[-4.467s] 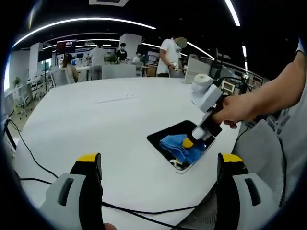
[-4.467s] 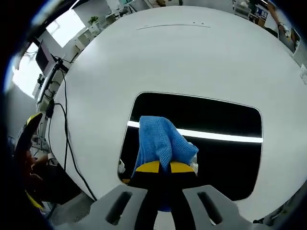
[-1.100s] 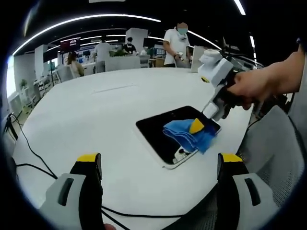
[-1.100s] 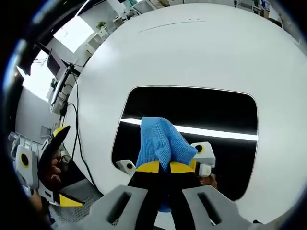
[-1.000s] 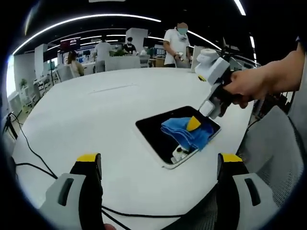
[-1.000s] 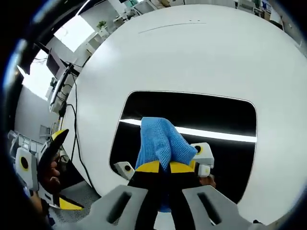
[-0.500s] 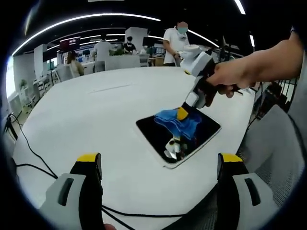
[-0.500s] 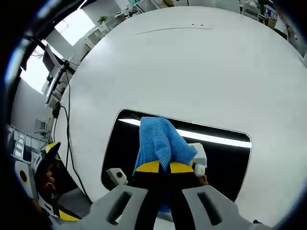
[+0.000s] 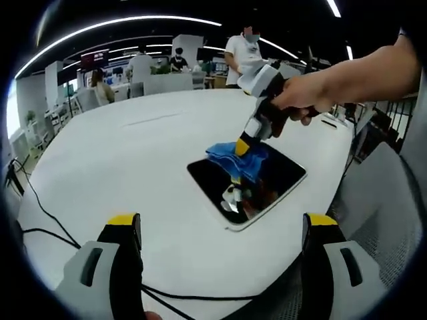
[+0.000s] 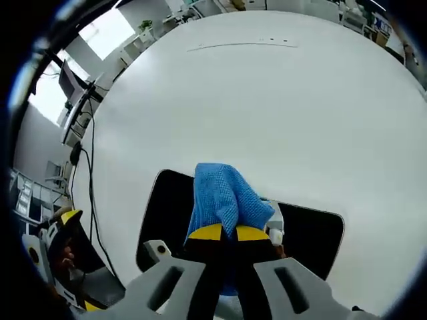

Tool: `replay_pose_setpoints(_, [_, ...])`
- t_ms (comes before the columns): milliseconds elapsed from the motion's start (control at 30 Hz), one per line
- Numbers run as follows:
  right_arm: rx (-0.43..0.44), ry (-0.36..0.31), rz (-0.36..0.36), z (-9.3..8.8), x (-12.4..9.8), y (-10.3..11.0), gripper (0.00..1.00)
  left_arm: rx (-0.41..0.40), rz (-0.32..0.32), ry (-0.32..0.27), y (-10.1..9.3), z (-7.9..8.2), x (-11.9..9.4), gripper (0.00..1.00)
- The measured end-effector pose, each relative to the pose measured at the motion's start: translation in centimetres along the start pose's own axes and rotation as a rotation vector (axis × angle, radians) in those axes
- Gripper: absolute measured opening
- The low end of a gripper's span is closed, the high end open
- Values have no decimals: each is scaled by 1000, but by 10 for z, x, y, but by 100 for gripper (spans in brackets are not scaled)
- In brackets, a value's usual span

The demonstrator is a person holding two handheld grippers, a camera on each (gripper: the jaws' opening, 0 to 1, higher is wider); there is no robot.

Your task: Wipe the mirror surface with the cleaning cloth until all visible marks leave the cleaned area.

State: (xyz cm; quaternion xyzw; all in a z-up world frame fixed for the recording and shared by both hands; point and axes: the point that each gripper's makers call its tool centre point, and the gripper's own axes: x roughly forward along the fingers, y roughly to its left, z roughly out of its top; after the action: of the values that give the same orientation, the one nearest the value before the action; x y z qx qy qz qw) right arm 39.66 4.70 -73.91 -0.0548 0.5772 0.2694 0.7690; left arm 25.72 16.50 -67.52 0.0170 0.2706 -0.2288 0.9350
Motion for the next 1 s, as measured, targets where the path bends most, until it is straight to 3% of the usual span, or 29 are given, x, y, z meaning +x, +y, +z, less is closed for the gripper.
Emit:
replay_pose_setpoints(333, [17,-29,-13,16,5,-6,0,12,7,3,1,-1,1,99])
replay_pose_setpoints(800, [34,-27,15,14,3,-5,0,3,5,5,2,-2,2,99])
replay_pose_setpoints(867, [3,-38,-1,12,0,-7,0,2,5,8,2,-2,2,99])
replay_pose_setpoints(1000, [58,-43,8,14,1,-16,0,3,6,9,2,-2,2,99])
